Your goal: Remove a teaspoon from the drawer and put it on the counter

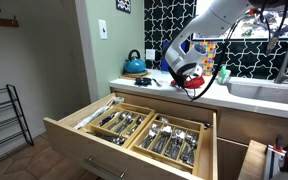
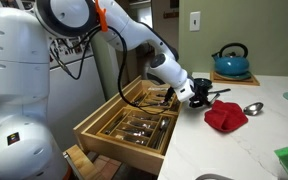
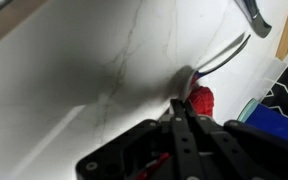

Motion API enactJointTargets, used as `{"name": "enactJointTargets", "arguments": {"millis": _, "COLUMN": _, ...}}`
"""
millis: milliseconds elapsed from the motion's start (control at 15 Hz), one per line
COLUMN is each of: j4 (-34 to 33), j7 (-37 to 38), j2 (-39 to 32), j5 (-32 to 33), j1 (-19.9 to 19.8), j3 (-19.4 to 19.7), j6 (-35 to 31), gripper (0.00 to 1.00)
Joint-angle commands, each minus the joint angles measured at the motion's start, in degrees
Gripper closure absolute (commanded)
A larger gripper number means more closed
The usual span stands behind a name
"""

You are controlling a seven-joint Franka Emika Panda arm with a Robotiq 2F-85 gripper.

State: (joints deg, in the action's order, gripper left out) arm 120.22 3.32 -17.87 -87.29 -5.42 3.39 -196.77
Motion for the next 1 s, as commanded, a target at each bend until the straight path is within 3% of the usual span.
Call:
{"name": "enactJointTargets", "arguments": {"millis": 0, "j4": -0.56, "j7": 3.0, "j2": -2.33, "j5": 0.9, "j1": 1.29, "j3": -0.24, "j6": -5.42, "gripper": 0.99}}
{"name": "enactJointTargets", "arguments": {"millis": 467, "j4": -0.7, "j7": 6.49, "j2": -4.45, "j5": 3.3, "j1": 3.29, "j3": 0.35, "j6": -9.88, "gripper": 0.99}}
{"name": "enactJointTargets", "arguments": {"millis": 533, "j4": -0.63, "j7": 6.79, "j2": -4.53, "j5": 3.63, "j1": 3.46, "j3": 0.32, "j6": -10.41, "gripper": 0.71}}
{"name": "enactJointTargets", "arguments": {"millis": 667, "j4": -0.19, "j7": 7.87, "j2": -4.55, "j5": 5.22, "j1": 3.2, "j3": -0.16, "j6": -11.03, "gripper": 0.63}}
{"name": "enactJointTargets", "arguments": {"millis": 933, "j4": 0.8, "j7": 10.24, "j2": -3.51, "j5": 9.3, "j1": 2.96, "j3": -0.35, "j6": -11.54, "gripper": 0.32}}
